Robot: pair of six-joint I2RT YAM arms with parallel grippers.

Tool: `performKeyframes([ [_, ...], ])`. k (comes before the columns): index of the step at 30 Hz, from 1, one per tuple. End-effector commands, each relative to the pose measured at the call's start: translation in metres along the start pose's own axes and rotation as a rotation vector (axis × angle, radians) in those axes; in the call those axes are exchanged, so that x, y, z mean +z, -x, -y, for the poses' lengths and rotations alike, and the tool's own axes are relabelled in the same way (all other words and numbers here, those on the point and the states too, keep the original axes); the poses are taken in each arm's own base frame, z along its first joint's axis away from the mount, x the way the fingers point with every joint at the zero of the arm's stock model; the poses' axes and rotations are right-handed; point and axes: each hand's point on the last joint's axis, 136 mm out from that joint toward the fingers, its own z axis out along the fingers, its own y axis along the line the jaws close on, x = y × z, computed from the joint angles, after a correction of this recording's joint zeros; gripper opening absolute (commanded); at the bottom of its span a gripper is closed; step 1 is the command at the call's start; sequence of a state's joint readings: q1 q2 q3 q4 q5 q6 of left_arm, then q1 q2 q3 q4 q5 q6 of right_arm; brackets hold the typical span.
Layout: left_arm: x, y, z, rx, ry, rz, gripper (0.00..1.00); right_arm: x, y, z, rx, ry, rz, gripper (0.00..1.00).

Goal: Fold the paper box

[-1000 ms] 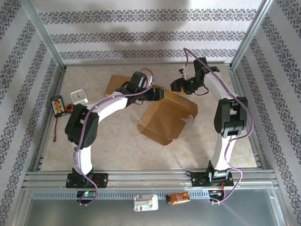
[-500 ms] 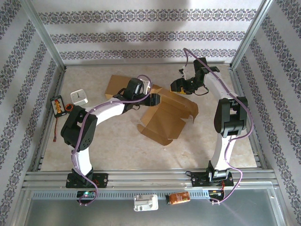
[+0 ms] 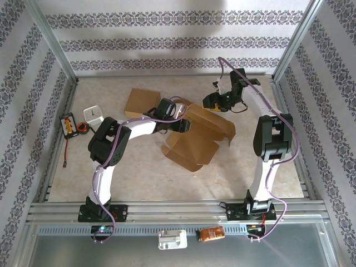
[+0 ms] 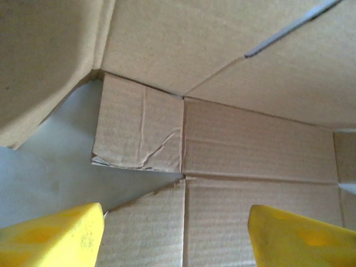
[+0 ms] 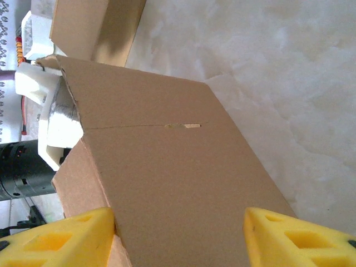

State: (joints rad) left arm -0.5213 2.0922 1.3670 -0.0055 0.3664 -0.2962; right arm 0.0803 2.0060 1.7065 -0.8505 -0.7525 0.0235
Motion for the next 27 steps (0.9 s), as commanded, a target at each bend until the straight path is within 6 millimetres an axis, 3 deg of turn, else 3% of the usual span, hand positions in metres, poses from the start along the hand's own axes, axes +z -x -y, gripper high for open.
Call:
performKeyframes([
  [1,0.001,0.013,-0.013,0.056,0.054,0.003,0.71,0.002,-0.005,0.007,0.01,-0.018,-0.03,0.62],
  [17,0.02,0.009,-0.016,0.064,0.04,-0.025,0.72,0.003,-0.003,0.006,0.015,-0.011,-0.029,0.62],
  [22,0.025,0.016,-0.009,0.046,0.002,-0.015,0.55,0.003,-0.003,0.006,0.014,-0.015,-0.027,0.61],
  [27,0.016,0.028,0.002,0.071,-0.033,0.026,0.47,0.003,-0.004,0.007,0.016,-0.019,-0.03,0.61],
])
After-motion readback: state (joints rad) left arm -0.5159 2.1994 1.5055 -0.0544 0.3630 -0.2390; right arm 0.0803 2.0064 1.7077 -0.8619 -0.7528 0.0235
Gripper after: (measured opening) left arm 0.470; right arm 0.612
